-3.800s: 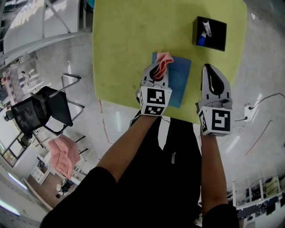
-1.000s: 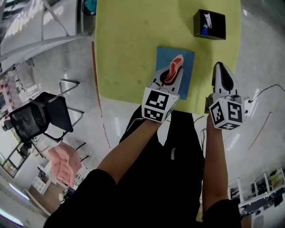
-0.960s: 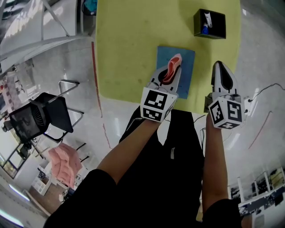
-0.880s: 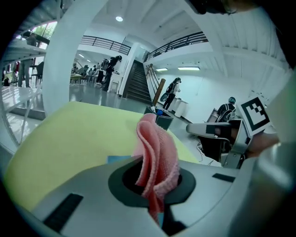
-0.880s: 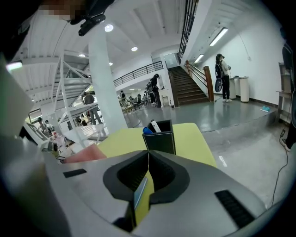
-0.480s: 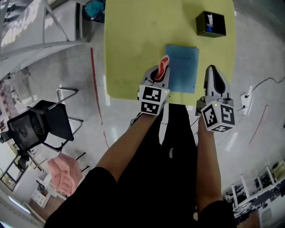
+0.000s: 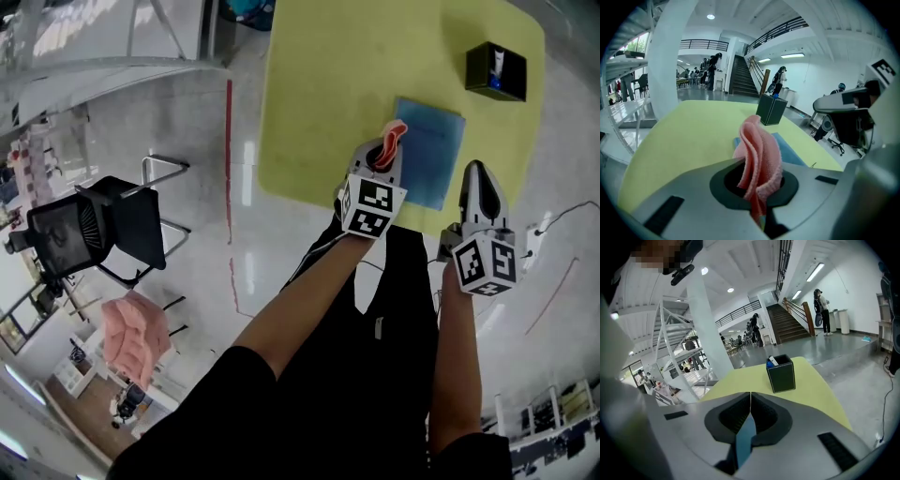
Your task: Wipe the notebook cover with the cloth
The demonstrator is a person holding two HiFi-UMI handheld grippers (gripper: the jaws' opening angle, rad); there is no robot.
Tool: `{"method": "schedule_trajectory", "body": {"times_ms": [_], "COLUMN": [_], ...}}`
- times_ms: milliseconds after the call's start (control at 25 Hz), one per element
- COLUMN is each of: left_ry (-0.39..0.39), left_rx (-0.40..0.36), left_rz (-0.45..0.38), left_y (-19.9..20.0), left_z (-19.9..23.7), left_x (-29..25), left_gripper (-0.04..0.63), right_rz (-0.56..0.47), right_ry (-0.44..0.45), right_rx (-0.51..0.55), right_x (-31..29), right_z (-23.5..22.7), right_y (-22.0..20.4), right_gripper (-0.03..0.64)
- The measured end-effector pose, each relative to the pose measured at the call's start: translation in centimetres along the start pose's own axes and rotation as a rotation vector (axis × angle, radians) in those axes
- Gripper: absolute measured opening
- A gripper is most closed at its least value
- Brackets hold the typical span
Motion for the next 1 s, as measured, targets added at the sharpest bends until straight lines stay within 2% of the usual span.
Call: {"method": "schedule_trajectory", "body": {"times_ms": [80,200,480,800,1000], "left_ry": [0.015,0.059,0.155,0.169,0.203], "left_rx": [0.010,0.042,0.055,0.032,0.074], "left_rz": [0.026,0.039,0.072,0.088,0.070], "left_y": [-0.2,-1.1,-1.7,-1.3,-1.1], "left_z": [-0.4,-0.3,-0.9,-2.4,-2.2], "left_x": [-0.3,-0.2,-1.5,-1.9,-2.0], "left_gripper": [0.023,0.023,0.023,0.023,0.023], "right_rz": [0.021,0.048,0.065,0.074,0.088], "right_ry": [0.021,0.053,0.099,0.119,0.143], "right_rx": [-0.016,0.033,0.046,0.043,0.052], "right_x": [0.0,-0.4,-1.4,-1.1,-1.1], "right_z": [0.0,0.5,-1.2,-2.8,-3.4], "right_y": [0.1,0.2,1.2,1.0,0.4], "right_gripper": [0.031,0.031,0.031,0.031,0.031]}}
Point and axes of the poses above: the fingertips, and each gripper's own axes: x backward along the fingers, z to its left, y out of its top, the point moved 2 cm from there along x, backward along the fingers, and after that the axes turned 14 degrees about -x, right-handed, at the moved point
